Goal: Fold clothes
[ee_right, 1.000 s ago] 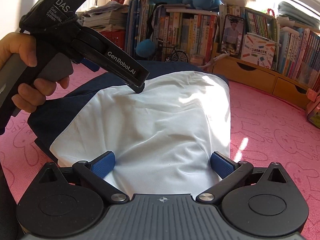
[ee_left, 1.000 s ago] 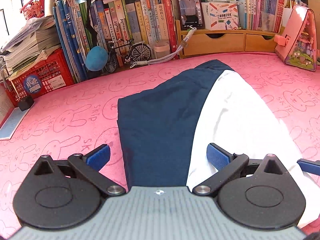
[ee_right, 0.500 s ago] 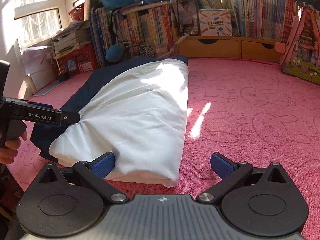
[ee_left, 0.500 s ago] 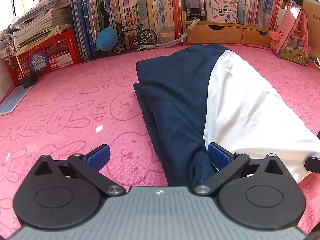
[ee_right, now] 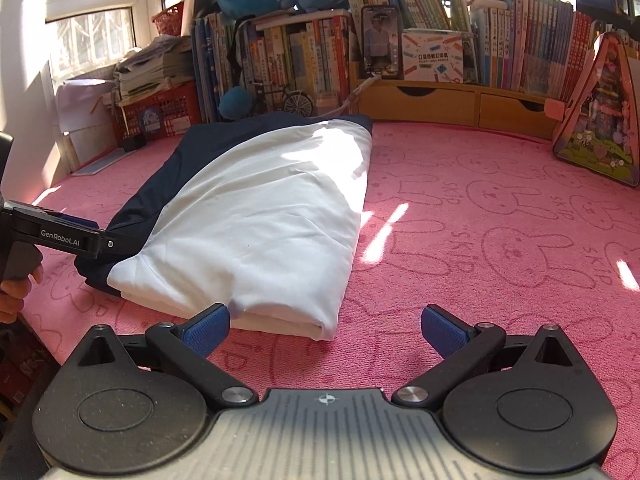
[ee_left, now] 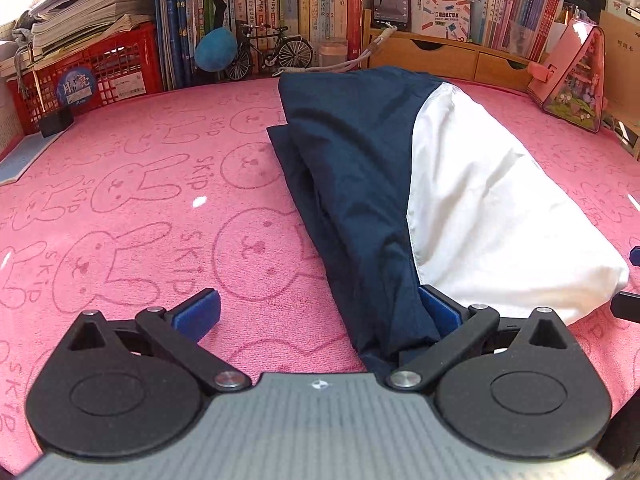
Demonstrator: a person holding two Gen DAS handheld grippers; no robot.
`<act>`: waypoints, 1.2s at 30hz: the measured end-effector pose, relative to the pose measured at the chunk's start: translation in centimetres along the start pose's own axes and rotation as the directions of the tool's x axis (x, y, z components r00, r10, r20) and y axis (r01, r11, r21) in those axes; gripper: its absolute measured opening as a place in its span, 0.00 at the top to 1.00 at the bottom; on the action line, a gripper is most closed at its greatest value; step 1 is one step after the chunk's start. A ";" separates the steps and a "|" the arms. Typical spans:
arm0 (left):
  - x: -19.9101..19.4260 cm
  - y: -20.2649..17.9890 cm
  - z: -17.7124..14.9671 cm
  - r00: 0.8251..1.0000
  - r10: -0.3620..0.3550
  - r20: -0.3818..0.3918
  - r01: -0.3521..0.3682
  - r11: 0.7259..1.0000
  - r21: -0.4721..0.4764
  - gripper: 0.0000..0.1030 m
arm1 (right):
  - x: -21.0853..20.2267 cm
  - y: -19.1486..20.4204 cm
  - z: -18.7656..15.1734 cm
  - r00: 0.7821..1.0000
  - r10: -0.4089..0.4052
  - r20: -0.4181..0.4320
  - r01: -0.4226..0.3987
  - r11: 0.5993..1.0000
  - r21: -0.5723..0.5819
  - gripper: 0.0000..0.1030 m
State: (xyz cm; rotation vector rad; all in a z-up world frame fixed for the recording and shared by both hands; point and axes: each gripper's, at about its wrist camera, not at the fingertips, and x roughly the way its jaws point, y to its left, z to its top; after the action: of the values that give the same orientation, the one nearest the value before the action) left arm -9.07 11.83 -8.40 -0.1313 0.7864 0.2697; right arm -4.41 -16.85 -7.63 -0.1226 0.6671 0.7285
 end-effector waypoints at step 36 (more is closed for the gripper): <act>-4.3 -3.6 -1.5 0.999 -0.045 -0.027 0.045 0.999 0.026 0.00 | -1.0 0.8 -0.4 0.998 0.034 -0.047 -0.038 0.995 -0.095 0.00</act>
State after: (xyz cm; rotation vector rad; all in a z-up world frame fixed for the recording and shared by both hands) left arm -12.00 7.22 -6.33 -0.1274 0.8120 0.2151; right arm -5.68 -16.94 -7.21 -0.2165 0.6795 0.7946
